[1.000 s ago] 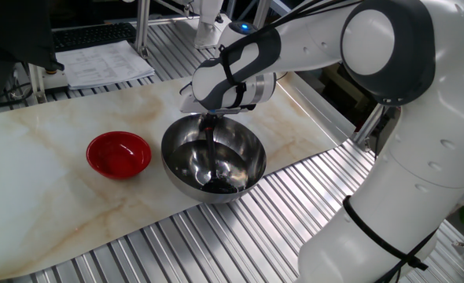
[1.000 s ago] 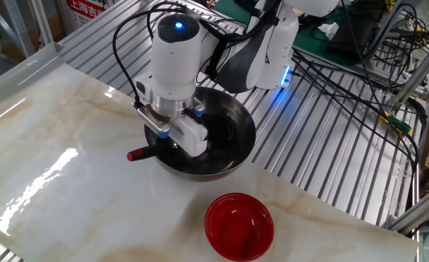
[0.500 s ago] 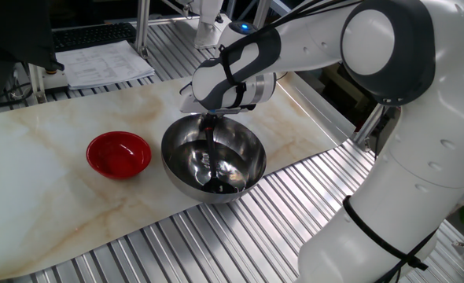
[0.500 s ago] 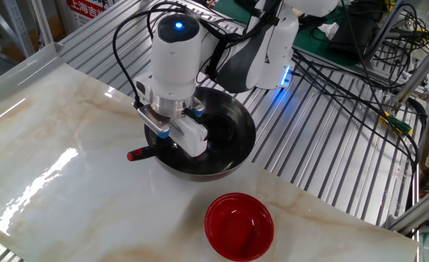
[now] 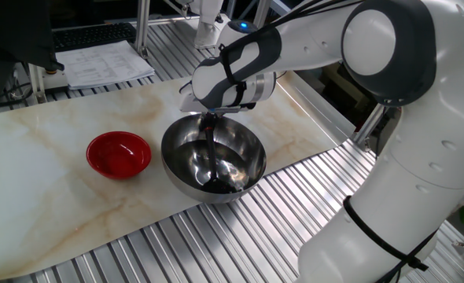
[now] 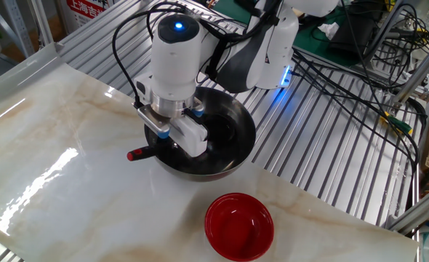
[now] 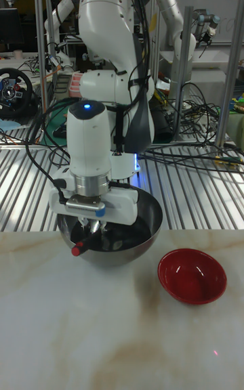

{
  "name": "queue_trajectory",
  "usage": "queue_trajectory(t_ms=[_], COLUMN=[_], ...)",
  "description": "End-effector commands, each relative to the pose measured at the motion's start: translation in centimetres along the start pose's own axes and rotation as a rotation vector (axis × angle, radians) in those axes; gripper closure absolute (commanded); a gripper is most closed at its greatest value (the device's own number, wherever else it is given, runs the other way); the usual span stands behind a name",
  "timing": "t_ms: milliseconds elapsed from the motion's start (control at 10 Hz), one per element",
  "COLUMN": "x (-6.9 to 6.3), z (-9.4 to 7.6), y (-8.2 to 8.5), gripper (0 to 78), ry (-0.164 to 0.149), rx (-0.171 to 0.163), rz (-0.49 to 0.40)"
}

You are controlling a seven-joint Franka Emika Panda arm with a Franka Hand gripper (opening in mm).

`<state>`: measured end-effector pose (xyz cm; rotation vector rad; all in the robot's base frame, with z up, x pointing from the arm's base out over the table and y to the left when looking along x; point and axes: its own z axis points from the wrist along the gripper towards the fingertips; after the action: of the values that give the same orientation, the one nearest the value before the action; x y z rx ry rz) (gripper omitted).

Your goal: Scoop water with a large spoon from one bowl to another

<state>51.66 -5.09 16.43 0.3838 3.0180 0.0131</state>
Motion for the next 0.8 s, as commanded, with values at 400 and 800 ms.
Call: queue_trajectory(t_ms=[400, 800], x=[-1.7, -2.0], z=[-8.3, -9.5], y=[0.2, 0.1], gripper=[76.3, 76.3], ry=[0.007, -0.01], rx=[0.021, 0.016], rz=[0.065, 0.088])
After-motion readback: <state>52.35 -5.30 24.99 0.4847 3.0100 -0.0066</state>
